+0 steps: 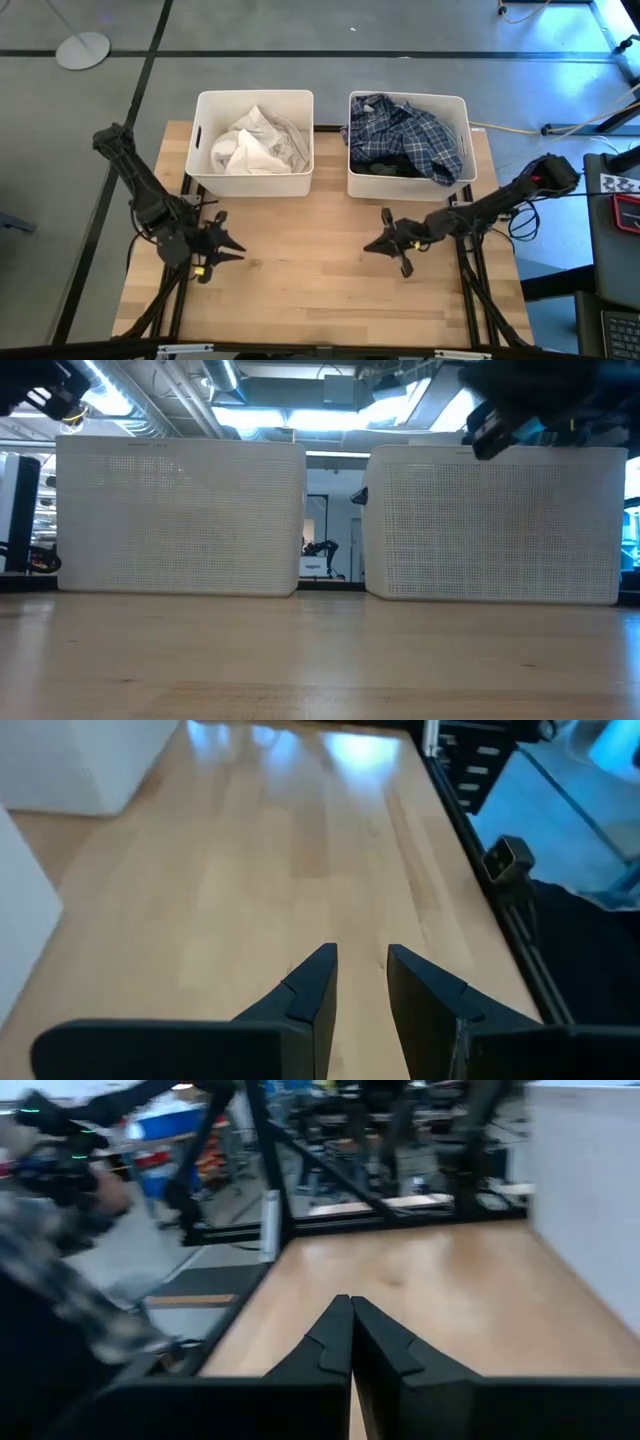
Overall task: Sort clothes
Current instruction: Return to Home Position
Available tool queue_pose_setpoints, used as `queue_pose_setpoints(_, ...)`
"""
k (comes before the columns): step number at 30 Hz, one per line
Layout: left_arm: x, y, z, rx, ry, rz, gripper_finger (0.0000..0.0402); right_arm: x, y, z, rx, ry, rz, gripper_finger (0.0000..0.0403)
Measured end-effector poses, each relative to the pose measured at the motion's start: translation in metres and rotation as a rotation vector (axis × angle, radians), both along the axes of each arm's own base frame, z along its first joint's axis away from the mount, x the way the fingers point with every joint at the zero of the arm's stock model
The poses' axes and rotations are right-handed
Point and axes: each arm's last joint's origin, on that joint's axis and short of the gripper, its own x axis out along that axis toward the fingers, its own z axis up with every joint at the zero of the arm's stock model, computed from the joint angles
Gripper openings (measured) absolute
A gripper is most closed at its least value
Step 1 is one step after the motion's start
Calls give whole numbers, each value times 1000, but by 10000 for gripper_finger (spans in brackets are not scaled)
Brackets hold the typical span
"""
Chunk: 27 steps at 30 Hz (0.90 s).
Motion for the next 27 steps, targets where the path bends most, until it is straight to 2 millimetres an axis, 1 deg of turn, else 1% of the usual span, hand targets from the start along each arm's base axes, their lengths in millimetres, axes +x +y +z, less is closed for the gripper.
queue_pose_setpoints(2,0,-3,-1,23,-11,2,81,-2,6,1,1,-4,52,7)
queue_pose_setpoints(4,-1,-6,-9,-5,-18,-18,81,-4,11,1,0,1,82,7)
queue_pose_setpoints(8,-4,-10,-44,-74,-64,-102,81,-10,16,-6,-13,20,74,7)
queue_pose_setpoints(11,-10,-3,-73,-98,-78,-110,81,-13,12,-13,-25,40,30,7)
queue_pose_setpoints(13,-14,3,-85,-107,-82,-108,81,-14,12,-16,-29,49,28,7)
queue_pose_setpoints(15,-17,7,-85,-117,-100,-111,81,-14,12,-15,-32,45,33,7)
queue_pose_setpoints(20,-23,17,-66,-71,-215,-119,81,-18,9,-7,-60,6,46,7)
queue_pose_setpoints(22,-27,26,-61,-41,-246,-111,81,-19,4,-4,-60,0,47,7)
queue_pose_setpoints(27,-37,48,-58,-26,-269,-48,81,-21,-8,1,-62,20,56,7)
